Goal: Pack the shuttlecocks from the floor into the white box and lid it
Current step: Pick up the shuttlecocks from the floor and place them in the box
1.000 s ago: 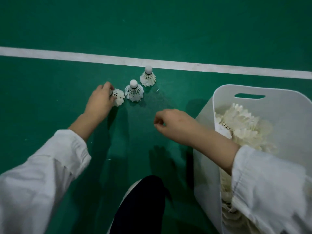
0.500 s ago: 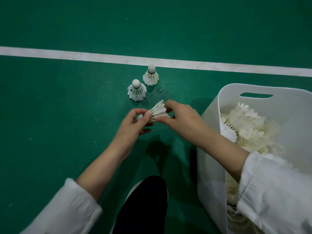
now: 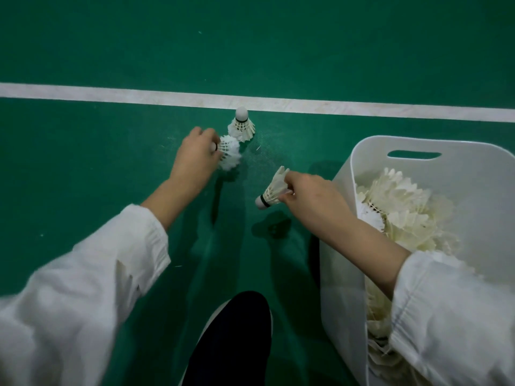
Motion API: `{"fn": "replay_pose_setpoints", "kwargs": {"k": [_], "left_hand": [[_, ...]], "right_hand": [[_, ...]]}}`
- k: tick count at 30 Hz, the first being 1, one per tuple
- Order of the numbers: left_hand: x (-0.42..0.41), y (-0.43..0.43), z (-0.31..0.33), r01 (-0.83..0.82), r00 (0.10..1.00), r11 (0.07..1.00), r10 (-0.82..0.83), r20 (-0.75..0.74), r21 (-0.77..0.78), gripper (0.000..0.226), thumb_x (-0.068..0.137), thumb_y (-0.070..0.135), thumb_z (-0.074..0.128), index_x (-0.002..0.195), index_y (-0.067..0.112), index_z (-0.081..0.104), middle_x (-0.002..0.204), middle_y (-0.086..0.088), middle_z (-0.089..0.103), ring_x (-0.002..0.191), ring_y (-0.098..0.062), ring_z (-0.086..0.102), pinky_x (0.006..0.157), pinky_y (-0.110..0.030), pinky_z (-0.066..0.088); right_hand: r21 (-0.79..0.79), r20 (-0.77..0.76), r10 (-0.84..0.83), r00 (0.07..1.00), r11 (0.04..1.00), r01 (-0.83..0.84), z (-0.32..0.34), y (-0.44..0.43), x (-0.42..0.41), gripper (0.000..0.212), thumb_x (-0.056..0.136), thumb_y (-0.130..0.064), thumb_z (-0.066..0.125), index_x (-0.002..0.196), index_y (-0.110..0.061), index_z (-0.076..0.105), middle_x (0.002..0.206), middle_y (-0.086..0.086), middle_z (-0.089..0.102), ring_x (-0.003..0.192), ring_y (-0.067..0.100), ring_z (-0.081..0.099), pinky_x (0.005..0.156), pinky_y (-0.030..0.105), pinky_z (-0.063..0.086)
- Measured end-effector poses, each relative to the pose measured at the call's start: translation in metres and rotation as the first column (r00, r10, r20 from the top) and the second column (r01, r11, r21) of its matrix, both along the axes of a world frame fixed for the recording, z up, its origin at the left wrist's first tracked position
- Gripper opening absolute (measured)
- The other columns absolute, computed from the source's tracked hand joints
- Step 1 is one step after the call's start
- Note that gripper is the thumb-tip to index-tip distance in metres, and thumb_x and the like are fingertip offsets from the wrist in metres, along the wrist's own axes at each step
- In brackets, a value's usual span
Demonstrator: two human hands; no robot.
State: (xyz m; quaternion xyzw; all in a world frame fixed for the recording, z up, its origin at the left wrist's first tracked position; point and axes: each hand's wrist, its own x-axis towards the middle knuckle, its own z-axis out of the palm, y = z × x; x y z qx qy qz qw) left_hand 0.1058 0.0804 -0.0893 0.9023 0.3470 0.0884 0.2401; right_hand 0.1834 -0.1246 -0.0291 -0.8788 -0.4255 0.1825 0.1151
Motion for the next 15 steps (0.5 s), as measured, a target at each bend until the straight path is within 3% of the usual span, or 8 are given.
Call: {"fn": "replay_pose_setpoints", "kwargs": {"k": [2, 4, 6, 9, 11, 15], "left_hand": [[-0.015, -0.018, 0.004, -0.138, 0.968, 0.951, 0.189, 0.165, -0.277, 0.017, 0.083, 0.022, 0.067, 0.095, 0.011, 0.060, 0.090, -0.003, 0.059, 0.080, -0.017, 0.054, 0.071, -0.024, 0.041], [-0.035, -0.045, 0.000, -0.134, 0.965, 0.915, 0.207, 0.159, -0.380, 0.018, 0.082, 0.024, 0.068, 0.092, 0.014, 0.058, 0.085, 0.000, 0.060, 0.076, -0.016, 0.054, 0.062, -0.020, 0.039], [-0.054, -0.067, -0.010, -0.063, 0.994, 0.938, 0.088, 0.059, -0.341, 0.022, 0.081, 0.025, 0.068, 0.093, 0.012, 0.055, 0.088, -0.002, 0.059, 0.079, -0.017, 0.053, 0.064, -0.021, 0.036], [-0.069, -0.069, -0.020, -0.010, 0.994, 0.968, -0.017, -0.105, -0.251, 0.029, 0.082, 0.026, 0.067, 0.100, 0.011, 0.050, 0.097, -0.007, 0.059, 0.092, -0.023, 0.053, 0.078, -0.031, 0.041], [-0.069, -0.064, -0.019, 0.055, 0.964, 0.989, -0.087, -0.252, -0.134, 0.038, 0.081, 0.026, 0.065, 0.112, 0.012, 0.046, 0.109, -0.011, 0.057, 0.102, -0.029, 0.050, 0.087, -0.039, 0.042], [-0.057, -0.058, -0.013, 0.313, 0.935, 0.945, -0.324, -0.146, -0.091, 0.074, 0.077, 0.003, 0.066, 0.141, 0.018, 0.032, 0.135, -0.016, 0.036, 0.120, -0.031, 0.038, 0.103, -0.042, 0.034]], "right_hand": [[-0.016, -0.002, 0.004, 1.000, 1.000, -0.004, -0.001, -0.002, 0.002, 0.012, 0.089, -0.017, 0.048, 0.098, -0.009, 0.051, 0.101, 0.015, 0.063, 0.093, 0.035, 0.058, 0.063, 0.033, 0.027], [-0.027, -0.002, 0.015, 1.000, 1.000, -0.015, -0.003, -0.003, 0.002, 0.011, 0.089, -0.015, 0.047, 0.097, -0.008, 0.050, 0.098, 0.018, 0.063, 0.090, 0.037, 0.059, 0.063, 0.034, 0.029], [-0.033, 0.001, 0.025, 1.000, 0.999, -0.025, -0.006, -0.003, 0.001, 0.004, 0.089, -0.014, 0.046, 0.091, -0.012, 0.047, 0.093, 0.018, 0.063, 0.086, 0.037, 0.060, 0.061, 0.033, 0.030], [-0.043, 0.021, 0.033, 0.999, 0.999, -0.032, -0.008, -0.004, 0.001, 0.007, 0.089, -0.015, 0.046, 0.084, -0.015, 0.042, 0.088, 0.015, 0.062, 0.083, 0.036, 0.060, 0.059, 0.033, 0.030], [-0.040, 0.020, 0.033, 0.999, 0.999, -0.032, -0.008, -0.005, 0.003, 0.004, 0.088, -0.014, 0.047, 0.086, -0.011, 0.048, 0.088, 0.014, 0.063, 0.083, 0.035, 0.059, 0.059, 0.033, 0.031], [-0.043, -0.028, 0.041, 0.999, 0.998, -0.042, -0.003, -0.003, 0.005, 0.017, 0.089, -0.020, 0.051, 0.094, -0.010, 0.064, 0.095, 0.013, 0.067, 0.090, 0.033, 0.059, 0.068, 0.035, 0.041]]}}
